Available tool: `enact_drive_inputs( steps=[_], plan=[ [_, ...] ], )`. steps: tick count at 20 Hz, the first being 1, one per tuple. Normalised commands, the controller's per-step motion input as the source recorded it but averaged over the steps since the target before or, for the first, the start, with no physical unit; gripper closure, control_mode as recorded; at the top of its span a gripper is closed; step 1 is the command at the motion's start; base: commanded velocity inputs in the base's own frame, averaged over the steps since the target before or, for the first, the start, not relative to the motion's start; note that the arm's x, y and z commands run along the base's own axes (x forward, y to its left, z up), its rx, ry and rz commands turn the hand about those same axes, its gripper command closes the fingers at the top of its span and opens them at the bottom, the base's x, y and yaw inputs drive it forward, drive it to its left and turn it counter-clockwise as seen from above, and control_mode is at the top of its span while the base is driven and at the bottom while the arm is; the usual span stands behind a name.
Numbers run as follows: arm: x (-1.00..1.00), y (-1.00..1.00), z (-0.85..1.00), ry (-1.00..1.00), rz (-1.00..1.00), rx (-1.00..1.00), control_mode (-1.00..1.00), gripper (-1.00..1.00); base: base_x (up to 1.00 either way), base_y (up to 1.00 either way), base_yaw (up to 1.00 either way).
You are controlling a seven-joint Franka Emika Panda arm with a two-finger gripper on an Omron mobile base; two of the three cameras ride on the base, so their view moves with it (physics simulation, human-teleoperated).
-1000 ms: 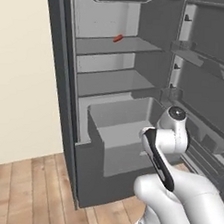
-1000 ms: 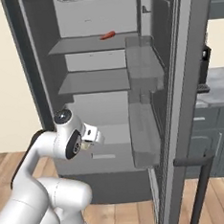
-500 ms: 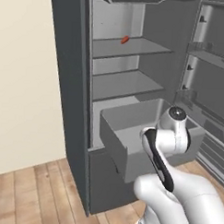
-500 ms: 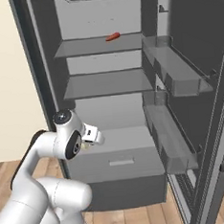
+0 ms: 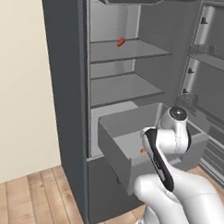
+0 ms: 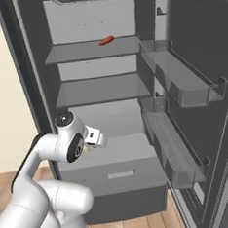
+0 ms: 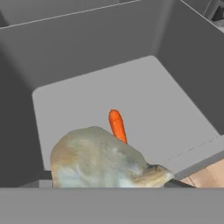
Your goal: Place the carrot and garlic inside the fridge drawer. Close the drawer after placing the vegetables.
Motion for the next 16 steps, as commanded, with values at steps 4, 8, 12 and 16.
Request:
enact_drive_inputs(
  steps=[4,8,12,16],
  plan=[
    [0.00,0.00,0.00,0.00,0.00,0.00,1.00,1.00,0.34,0.10,-0.10],
    [0.00,0.00,0.00,0.00,0.00,0.00,1.00,1.00,0.33,0.00,-0.07],
    [0.00,0.00,0.00,0.00,0.00,0.00,1.00,1.00,0.21,0.00,-0.05],
    [0.45,-0.01,0.00,0.17,-0.06,0.00,-1.00,1.00,0.00,0.00,0.00]
  ],
)
